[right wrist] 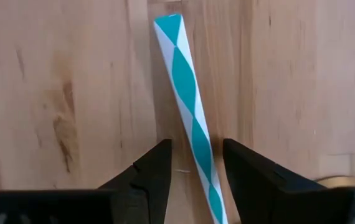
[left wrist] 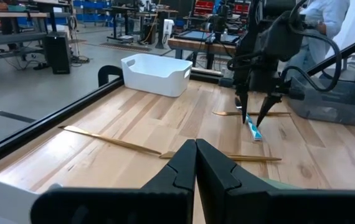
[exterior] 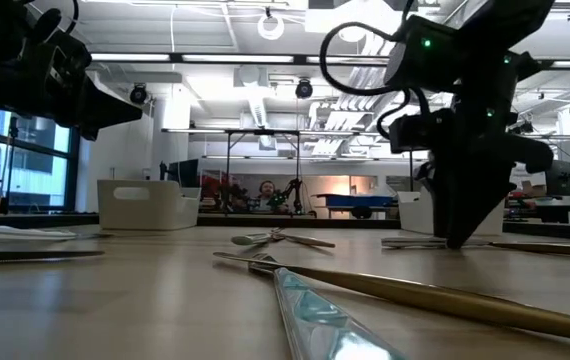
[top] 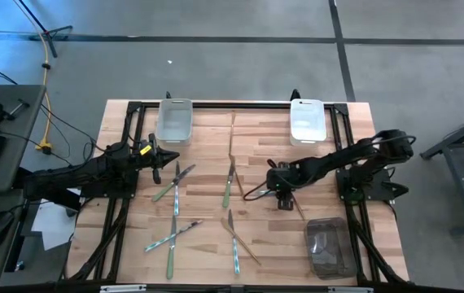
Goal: Sort silverware by color (type)
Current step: Put the top right blue knife into the black bin
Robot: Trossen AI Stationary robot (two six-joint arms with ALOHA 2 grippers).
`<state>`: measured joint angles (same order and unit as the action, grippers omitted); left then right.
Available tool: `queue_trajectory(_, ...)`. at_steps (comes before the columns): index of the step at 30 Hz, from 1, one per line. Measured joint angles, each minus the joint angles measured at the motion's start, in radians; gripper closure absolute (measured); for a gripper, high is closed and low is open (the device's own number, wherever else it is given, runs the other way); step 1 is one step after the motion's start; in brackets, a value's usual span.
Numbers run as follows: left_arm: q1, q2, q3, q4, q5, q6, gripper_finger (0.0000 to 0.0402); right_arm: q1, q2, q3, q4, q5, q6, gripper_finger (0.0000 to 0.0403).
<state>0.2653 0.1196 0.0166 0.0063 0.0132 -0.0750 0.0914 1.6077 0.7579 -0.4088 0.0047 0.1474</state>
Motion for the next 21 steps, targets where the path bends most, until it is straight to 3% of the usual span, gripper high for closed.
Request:
queue_trajectory(11, 0.000, 0.000, 0.000, -0.001, -0.001, 0.000, 0.0401, -0.007, 0.033, 0.007, -0.006, -0.002, 0.019, 0.0272)
queue_trajectory(21, 0.000, 0.000, 0.000, -0.001, -0.001, 0.000, 0.0401, -0.036, 0.035, 0.006, 0.000, -0.019, 0.061, 0.0376)
